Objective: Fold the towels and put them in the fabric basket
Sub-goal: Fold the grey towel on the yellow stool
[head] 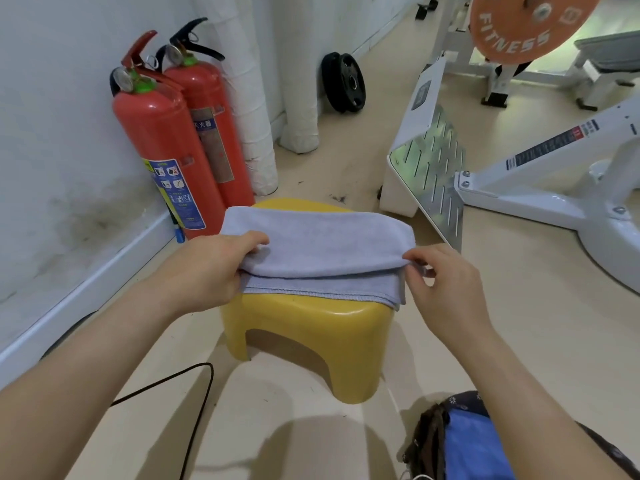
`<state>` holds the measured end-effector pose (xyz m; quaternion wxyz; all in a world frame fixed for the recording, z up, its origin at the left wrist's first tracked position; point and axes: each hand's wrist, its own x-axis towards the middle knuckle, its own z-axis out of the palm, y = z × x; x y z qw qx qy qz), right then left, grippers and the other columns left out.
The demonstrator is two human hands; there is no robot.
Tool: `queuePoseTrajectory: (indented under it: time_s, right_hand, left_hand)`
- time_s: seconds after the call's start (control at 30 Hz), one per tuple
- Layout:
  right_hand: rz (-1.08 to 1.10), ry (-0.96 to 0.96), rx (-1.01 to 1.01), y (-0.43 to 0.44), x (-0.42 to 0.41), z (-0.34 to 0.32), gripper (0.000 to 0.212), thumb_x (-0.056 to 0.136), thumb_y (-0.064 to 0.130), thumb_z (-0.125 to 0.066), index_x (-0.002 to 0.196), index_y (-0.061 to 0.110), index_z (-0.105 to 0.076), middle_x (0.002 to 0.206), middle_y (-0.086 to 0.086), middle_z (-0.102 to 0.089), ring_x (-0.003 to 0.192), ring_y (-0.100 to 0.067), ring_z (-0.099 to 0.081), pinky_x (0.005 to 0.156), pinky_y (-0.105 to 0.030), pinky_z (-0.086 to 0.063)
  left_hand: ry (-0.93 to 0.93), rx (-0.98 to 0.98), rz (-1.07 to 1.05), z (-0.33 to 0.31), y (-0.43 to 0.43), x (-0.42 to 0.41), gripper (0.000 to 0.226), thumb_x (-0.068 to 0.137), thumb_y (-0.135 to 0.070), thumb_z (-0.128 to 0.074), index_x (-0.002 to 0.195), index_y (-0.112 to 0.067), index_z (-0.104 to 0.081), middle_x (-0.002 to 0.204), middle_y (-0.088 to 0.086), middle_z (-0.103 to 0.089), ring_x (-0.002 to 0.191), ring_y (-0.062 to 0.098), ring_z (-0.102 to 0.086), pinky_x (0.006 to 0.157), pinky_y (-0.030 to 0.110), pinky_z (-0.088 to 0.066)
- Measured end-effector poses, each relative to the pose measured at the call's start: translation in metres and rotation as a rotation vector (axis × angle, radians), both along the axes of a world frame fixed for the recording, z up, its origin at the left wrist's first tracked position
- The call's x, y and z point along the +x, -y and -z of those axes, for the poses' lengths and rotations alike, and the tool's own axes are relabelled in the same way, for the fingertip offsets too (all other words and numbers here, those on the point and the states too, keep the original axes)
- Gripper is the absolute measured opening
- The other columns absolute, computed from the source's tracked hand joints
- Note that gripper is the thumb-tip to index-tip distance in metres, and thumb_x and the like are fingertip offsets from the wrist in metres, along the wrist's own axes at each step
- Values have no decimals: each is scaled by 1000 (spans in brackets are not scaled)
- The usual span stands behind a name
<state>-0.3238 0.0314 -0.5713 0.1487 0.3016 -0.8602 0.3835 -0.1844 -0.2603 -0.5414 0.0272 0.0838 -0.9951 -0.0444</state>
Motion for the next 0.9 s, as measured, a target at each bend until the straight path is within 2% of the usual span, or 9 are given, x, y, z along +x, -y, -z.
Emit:
queuePoseTrajectory:
  time_s: [0.17, 0.3, 0.37, 0.47, 0.53, 0.63, 0.7, 0.8, 0.9]
  right_hand:
    - [35, -158, -92, 6, -2, -20, 14, 84, -1, -62, 94, 7, -68, 87, -6, -63, 76, -17, -52, 70, -28, -47]
    - [45, -177, -149, -1, 20, -16, 13, 79, -4, -63, 88, 6, -66, 84, -4, -61, 73, -18, -54, 69, -22, -43]
    - [26, -86, -115, -6, 35, 2, 11, 77, 1, -64, 84, 10, -66, 84, 2, -58, 75, -15, -55, 70, -23, -44]
    - [27, 306, -165, -9, 46, 21, 11, 78, 9, -67, 78, 20, -64, 90, 5, -56, 88, -9, -57, 78, -26, -47]
    - [106, 654, -383, -6, 42, 19, 7, 81, 23, -69, 82, 21, -62, 95, 4, -60, 95, -12, -59, 87, -42, -52]
    - [176, 1137, -570, -2, 31, 13, 36, 85, 44, -66, 112, 22, -56, 113, 6, -62, 106, -16, -61, 87, -45, -55]
    - [149, 1256, -567, 2, 27, 11, 48, 84, 45, -67, 123, 21, -54, 117, 4, -64, 104, -15, -63, 80, -38, -56]
    - [164, 1289, -577, 7, 20, 5, 37, 83, 30, -73, 114, 14, -62, 106, -1, -70, 84, -14, -63, 69, -30, -49]
    - [152, 1390, -640, 9, 13, -2, 20, 80, 17, -74, 98, 11, -65, 87, -2, -69, 70, -15, -55, 60, -27, -42]
  left_hand:
    - [-318, -124, 57, -7, 3, 3, 33, 73, -12, -46, 94, -12, -72, 87, 15, -73, 77, 36, -69, 64, 43, -57]
    - [-497, -181, 50, -5, 4, 21, 46, 75, -11, -35, 100, -4, -73, 103, 13, -73, 90, 31, -71, 75, 39, -56]
    - [-426, -204, 76, 11, 2, 32, 46, 75, -10, -36, 102, -4, -73, 106, 12, -72, 93, 31, -71, 78, 41, -56]
    - [-334, -115, 57, 23, -3, 43, 51, 74, -19, -33, 103, -8, -74, 108, 9, -72, 94, 29, -71, 80, 42, -55]
    - [-382, 28, -19, 21, -2, 43, 51, 74, -21, -33, 101, -10, -75, 109, 5, -72, 99, 26, -68, 89, 37, -50]
    - [-442, 324, -368, 19, 5, 30, 38, 85, -25, -44, 114, -17, -66, 114, 0, -67, 104, 23, -60, 94, 38, -48]
    - [-320, 605, -599, 18, 9, 18, 36, 88, -39, -51, 118, -21, -58, 111, 1, -65, 93, 21, -60, 84, 41, -51]
    - [-183, 1093, -766, 20, 5, 6, 34, 89, -40, -60, 114, -17, -57, 102, 1, -63, 79, 13, -57, 63, 29, -48]
    - [-310, 1152, -854, 24, 8, -1, 34, 80, -27, -74, 107, -12, -62, 87, 1, -63, 65, 14, -52, 54, 25, -39]
